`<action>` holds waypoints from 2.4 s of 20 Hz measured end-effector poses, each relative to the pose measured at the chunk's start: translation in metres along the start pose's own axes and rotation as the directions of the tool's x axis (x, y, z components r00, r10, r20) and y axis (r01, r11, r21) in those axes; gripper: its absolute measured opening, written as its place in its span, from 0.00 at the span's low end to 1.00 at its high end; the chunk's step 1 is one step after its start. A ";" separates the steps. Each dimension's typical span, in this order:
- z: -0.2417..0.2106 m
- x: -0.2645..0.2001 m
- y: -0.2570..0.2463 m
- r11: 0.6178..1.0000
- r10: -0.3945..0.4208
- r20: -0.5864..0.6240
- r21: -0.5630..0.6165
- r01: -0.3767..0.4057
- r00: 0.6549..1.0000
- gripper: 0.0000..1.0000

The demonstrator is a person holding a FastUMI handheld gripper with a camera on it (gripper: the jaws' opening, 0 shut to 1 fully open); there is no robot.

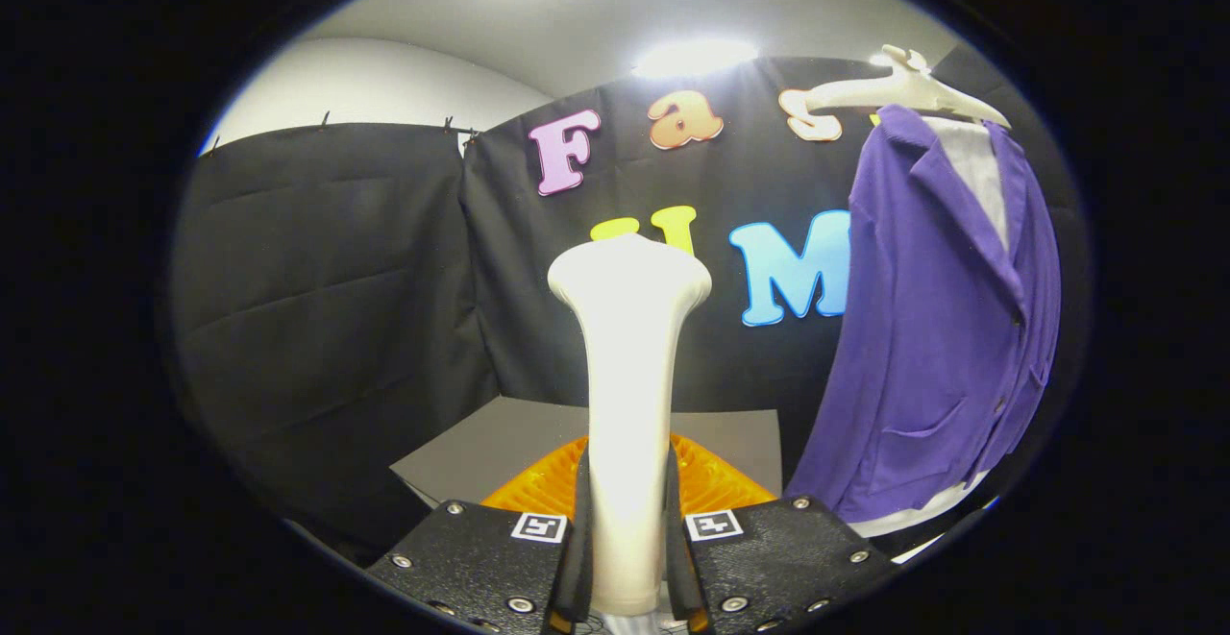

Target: Iron the clothes twice with a garment steamer, once on the left side and once on the right side.

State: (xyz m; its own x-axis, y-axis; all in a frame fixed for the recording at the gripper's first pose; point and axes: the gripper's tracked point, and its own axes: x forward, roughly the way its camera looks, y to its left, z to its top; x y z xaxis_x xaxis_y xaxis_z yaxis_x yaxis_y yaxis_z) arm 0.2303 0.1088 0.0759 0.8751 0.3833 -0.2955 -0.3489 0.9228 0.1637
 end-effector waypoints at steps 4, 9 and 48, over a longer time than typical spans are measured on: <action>-0.018 -0.054 -0.012 0.999 -0.035 0.018 -0.001 0.035 0.999 0.31; -0.046 -0.111 -0.021 0.997 -0.078 0.031 -0.003 0.078 0.996 0.31; 0.112 -0.031 -0.236 0.893 -0.449 0.214 0.086 0.441 0.867 0.31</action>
State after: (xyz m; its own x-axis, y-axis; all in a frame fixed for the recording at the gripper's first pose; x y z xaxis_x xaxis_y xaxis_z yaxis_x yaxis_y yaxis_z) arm 0.3231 -0.1253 0.1523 0.9876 -0.0907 -0.1283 0.1034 0.9899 0.0965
